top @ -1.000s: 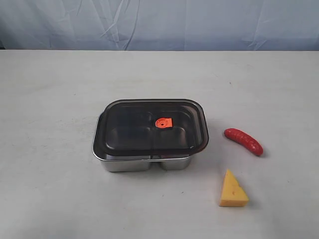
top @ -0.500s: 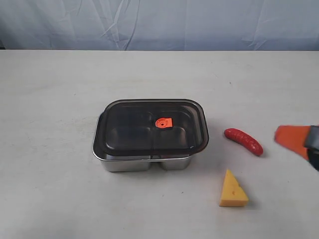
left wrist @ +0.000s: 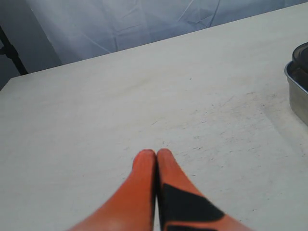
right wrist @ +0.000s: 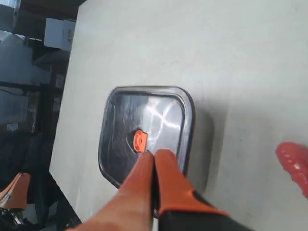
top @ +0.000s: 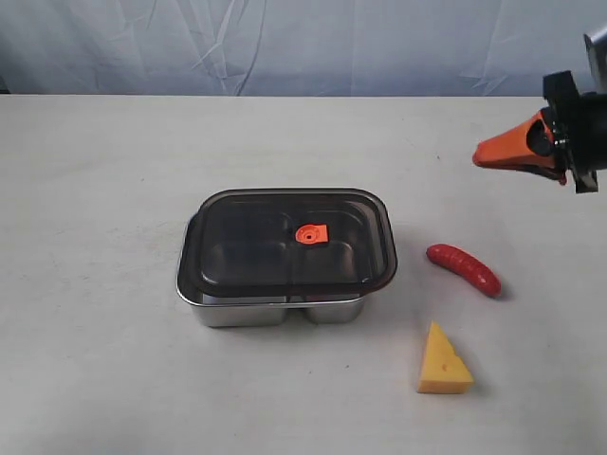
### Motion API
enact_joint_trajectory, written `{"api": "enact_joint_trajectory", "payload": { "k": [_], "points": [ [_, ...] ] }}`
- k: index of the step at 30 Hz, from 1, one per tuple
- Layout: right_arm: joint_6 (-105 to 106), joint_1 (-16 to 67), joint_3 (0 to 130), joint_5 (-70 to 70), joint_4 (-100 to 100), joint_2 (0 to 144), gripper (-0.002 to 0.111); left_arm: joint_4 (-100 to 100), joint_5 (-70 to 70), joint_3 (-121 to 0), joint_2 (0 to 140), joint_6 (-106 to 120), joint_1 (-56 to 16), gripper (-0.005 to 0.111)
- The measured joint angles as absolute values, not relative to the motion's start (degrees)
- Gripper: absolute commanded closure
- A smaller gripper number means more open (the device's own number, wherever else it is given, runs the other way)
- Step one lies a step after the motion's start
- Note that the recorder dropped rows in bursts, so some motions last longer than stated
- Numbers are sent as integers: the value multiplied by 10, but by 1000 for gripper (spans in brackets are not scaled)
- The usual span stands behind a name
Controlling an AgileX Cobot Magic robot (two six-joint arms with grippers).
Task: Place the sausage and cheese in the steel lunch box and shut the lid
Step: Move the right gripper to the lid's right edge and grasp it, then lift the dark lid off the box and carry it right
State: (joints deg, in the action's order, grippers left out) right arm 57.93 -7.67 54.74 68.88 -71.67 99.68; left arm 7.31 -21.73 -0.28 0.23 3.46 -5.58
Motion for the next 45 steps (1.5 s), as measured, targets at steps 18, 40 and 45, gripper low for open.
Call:
{"api": "enact_joint_trajectory", "payload": {
  "k": [18, 40, 45],
  "points": [
    [525, 62, 522, 608, -714, 1065, 50, 73, -217, -3, 2, 35, -56, 107],
    [491, 134, 522, 542, -735, 1115, 98, 74, -217, -3, 2, 35, -56, 107],
    [491, 134, 522, 561, -737, 1115, 108, 74, -217, -3, 2, 35, -56, 107]
  ]
}}
